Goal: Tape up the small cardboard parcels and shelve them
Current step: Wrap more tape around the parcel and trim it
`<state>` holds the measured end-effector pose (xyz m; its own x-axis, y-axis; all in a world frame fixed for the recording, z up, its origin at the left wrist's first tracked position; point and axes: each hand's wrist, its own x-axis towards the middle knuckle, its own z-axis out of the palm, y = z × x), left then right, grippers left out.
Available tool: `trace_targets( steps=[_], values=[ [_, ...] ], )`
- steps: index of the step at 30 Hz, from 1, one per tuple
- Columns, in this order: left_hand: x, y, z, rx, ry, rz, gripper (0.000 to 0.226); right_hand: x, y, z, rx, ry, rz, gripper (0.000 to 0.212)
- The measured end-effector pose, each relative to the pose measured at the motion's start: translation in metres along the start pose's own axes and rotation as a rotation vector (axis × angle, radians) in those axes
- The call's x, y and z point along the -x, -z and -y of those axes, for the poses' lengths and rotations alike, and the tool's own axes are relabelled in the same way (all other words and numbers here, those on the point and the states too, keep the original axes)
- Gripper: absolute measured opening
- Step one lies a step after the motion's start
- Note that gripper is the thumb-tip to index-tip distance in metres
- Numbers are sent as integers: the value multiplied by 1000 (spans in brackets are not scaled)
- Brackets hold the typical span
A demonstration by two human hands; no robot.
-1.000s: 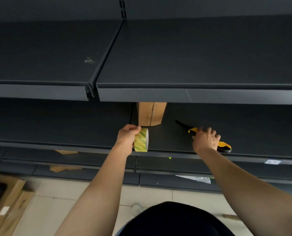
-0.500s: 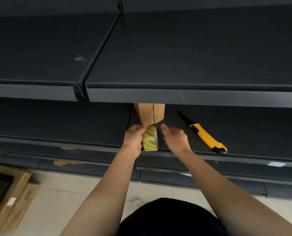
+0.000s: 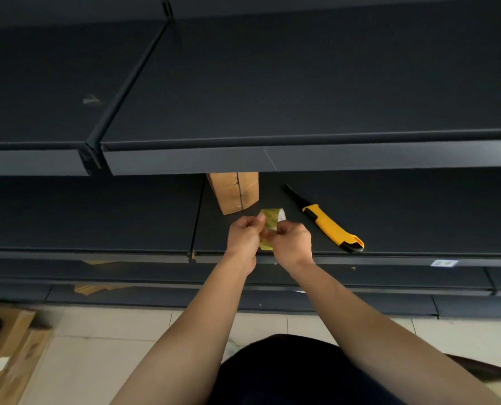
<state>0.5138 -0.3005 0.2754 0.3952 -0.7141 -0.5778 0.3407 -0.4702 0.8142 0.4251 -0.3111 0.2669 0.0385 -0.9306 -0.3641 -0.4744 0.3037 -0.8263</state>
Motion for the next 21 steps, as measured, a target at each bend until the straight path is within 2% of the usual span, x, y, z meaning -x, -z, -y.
trace_targets(
  steps=[2,7,11,13,16,19,21],
  values=[
    [1,-7,1,34,31,-63,14,1,3,-4,19,31,-44,40],
    [4,-22,9,94,53,-172,17,5,7,-12,33,68,-77,44],
    [5,-26,14,65,3,-269,24,4,12,-13,102,83,-82,36],
    [3,-21,16,11,1,-289,45,3,17,-16,231,135,-90,25],
    [4,-14,22,-117,-13,-266,36,-2,25,-17,548,216,-82,7],
    [1,-6,16,-274,-154,-293,22,-13,32,-24,798,193,-64,25],
    [-1,1,2,-332,-292,-345,19,-19,39,-31,910,186,-69,28]
  ],
)
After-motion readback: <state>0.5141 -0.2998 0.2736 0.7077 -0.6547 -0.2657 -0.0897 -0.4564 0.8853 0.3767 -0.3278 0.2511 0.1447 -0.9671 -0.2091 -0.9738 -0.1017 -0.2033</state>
